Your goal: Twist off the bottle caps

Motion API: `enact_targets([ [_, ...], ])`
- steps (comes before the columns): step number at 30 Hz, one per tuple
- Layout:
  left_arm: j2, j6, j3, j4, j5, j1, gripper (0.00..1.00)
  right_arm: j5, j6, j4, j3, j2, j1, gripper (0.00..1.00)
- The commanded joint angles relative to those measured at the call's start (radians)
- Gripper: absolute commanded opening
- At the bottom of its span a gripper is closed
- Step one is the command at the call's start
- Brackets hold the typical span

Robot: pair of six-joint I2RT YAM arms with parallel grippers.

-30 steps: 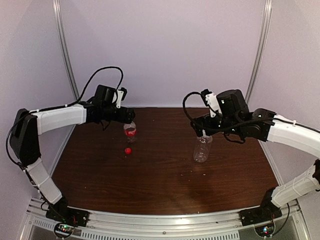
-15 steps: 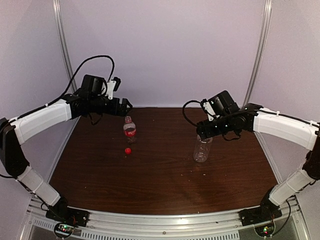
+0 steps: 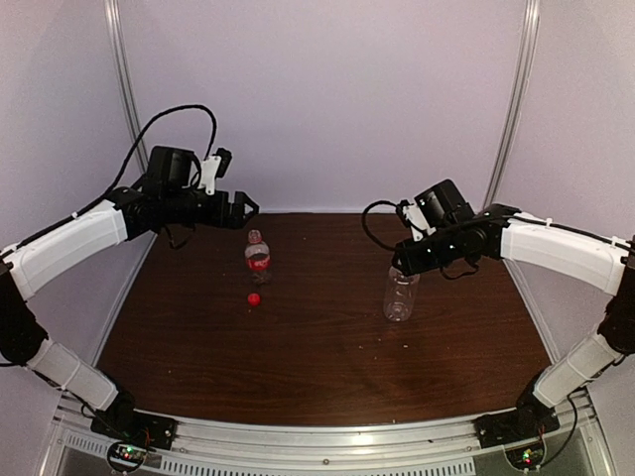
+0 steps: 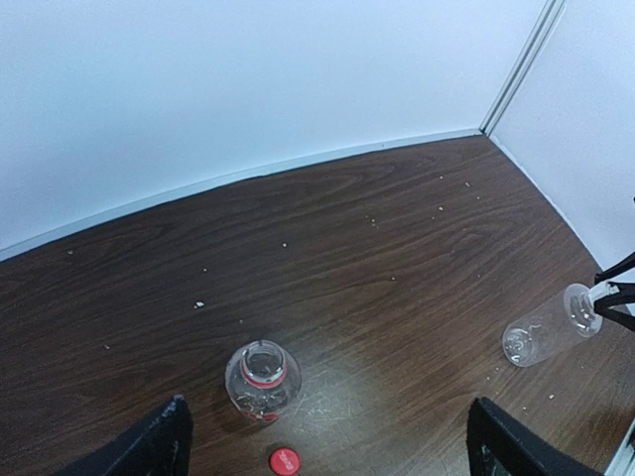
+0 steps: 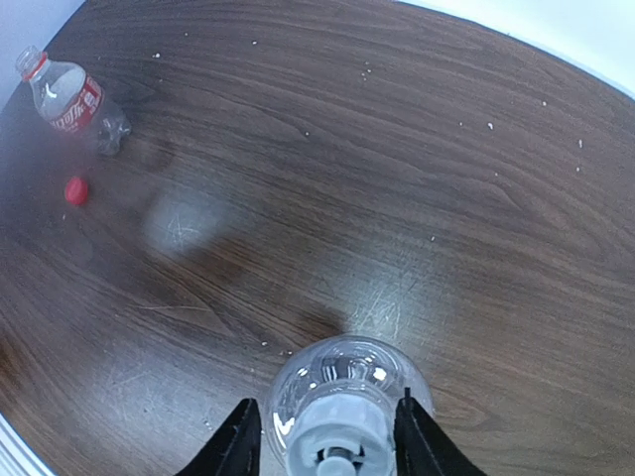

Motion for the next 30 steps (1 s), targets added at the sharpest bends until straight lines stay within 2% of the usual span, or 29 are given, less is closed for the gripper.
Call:
enact_targets([
  [1,-0.056,-0.028,-0.027,0.023,0.036,0.007,0.98,-0.019,0.002,0.013,0.005,0.008,-0.007,0.41],
  [8,-0.179,-0.061,-0.12,0.105,0.054,0.007,0.98,-0.01,-0.011,-0.019,0.038,0.004,-0.008,0.13],
  [14,-0.305,-0.111,-0.219,0.212,0.111,0.007,0.98,-0.11,-0.064,-0.015,0.074,-0.047,-0.007,0.0],
  [23,-0.359,-0.095,-0.248,0.245,0.392,0.007,0.98,-0.408,-0.124,-0.023,0.177,-0.036,0.007,0.0],
  [30,-0.367,-0.049,-0.275,0.266,0.519,-0.007,0.98,-0.594,-0.126,-0.005,0.273,0.015,0.032,0.0],
])
